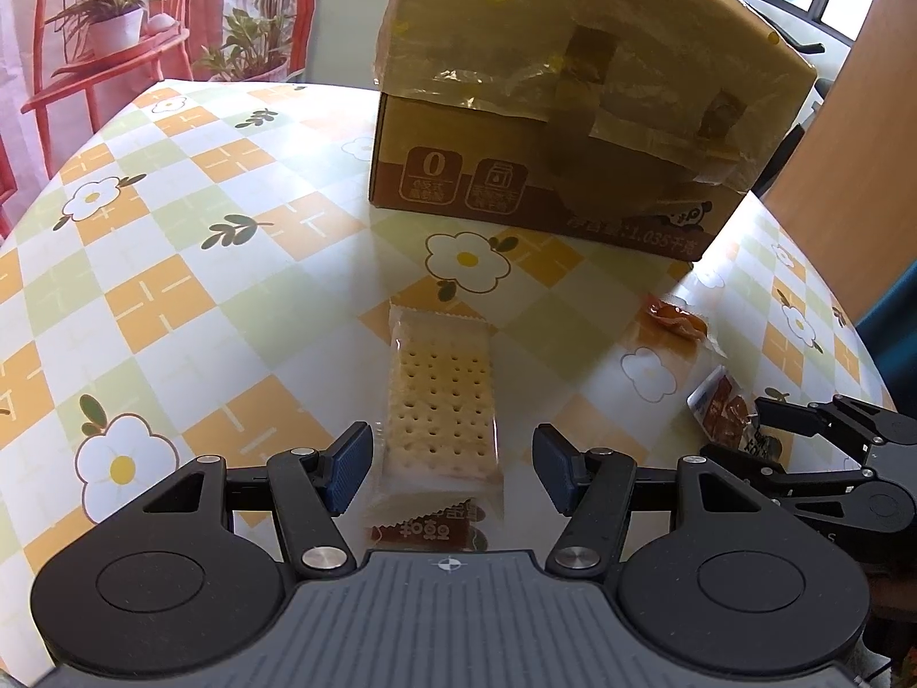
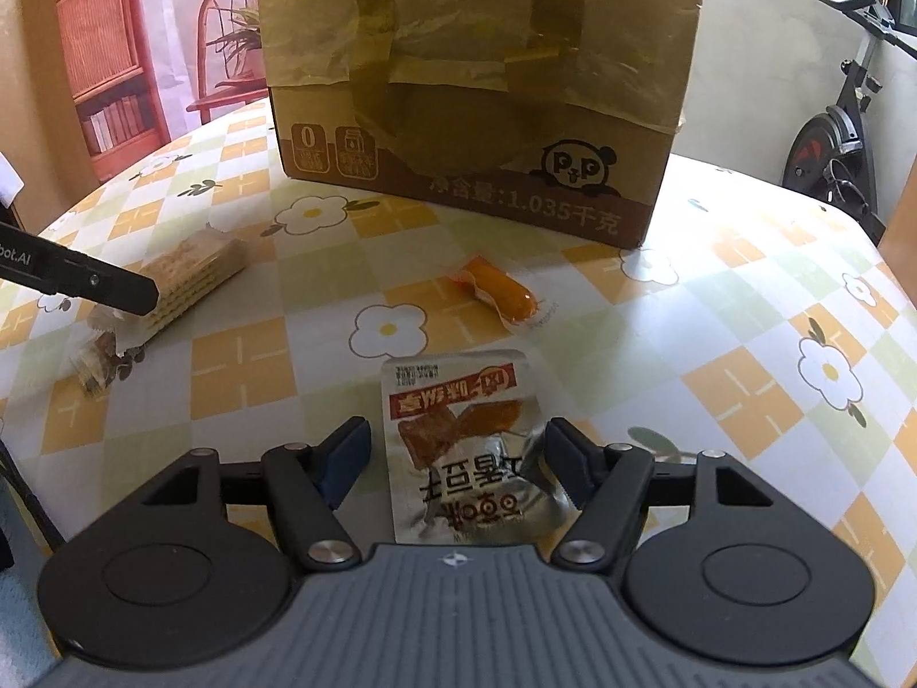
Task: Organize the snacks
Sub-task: 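Grasp the white cracker packet with left tool while right tool grasps brown-print packet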
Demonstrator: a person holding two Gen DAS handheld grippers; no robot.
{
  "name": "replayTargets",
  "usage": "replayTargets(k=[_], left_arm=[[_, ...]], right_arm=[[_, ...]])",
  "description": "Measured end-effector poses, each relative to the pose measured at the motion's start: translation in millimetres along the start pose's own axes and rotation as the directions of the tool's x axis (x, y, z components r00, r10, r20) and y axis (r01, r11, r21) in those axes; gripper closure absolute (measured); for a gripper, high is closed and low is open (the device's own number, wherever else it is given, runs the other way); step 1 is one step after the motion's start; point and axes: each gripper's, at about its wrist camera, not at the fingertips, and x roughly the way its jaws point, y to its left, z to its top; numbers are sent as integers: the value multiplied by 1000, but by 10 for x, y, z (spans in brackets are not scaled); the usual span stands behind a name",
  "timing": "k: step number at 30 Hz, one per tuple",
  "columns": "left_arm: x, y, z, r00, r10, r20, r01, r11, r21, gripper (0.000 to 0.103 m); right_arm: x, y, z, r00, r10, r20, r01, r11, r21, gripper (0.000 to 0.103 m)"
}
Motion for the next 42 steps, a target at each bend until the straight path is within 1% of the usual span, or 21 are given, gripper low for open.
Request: replayTargets(k=[2,6,14,18,22,26,28,32,34,35,38,41,42], left_arm=[[3,9,0,1000,0,-3,0,1000,-4,39],[13,-1,5,1000,2,-5,-2,1000,0,39],[24,5,-2,1000,15,-5,-15,1000,-1,39],[31,8,2,1000,9,2,-9,1000,-11,39],[66,-20,29,1000,16,-2,-16,1000,8,39],[175,-62,65,999,26,-25,-25,999,32,39],[242,-70,63,999,36,-39,-35,999,30,39],[277,-96,71,998,50,-27,-49,998,38,40],[280,-88,77,998,54,-16,-53,998,28,47],[278,-84,79,998,57,-9,-56,998,22,54],[240,-57,72,999,30,15,-30,999,-11,55],[134,-72,77,998,17,62,-16,1000,-22,55],[90,-73,85,997,7,80,-5,1000,-27,55]], right_arm=[[-4,3,-3,1000,4,9,-4,1000,-4,41],[-7,-3,4,1000,0,19,0,1000,10,43],[90,-93,74,999,-1,50,-1,999,36,43],[77,-82,-11,996,-4,93,4,1000,7,43],[72,-80,-20,995,-6,100,6,1000,3,43],[73,-83,-25,995,-4,104,4,1000,-1,43],[73,-82,-25,994,-4,105,4,1000,-2,43],[74,-83,-26,994,-4,105,4,1000,-1,43],[74,-85,-26,994,-4,105,4,1000,-2,43],[74,-86,-25,994,-3,105,3,1000,-2,43],[66,-84,-28,994,-2,106,3,1000,-2,43],[62,-91,-26,995,-2,104,2,1000,3,44],[50,-97,-26,994,2,106,-3,1000,8,46]])
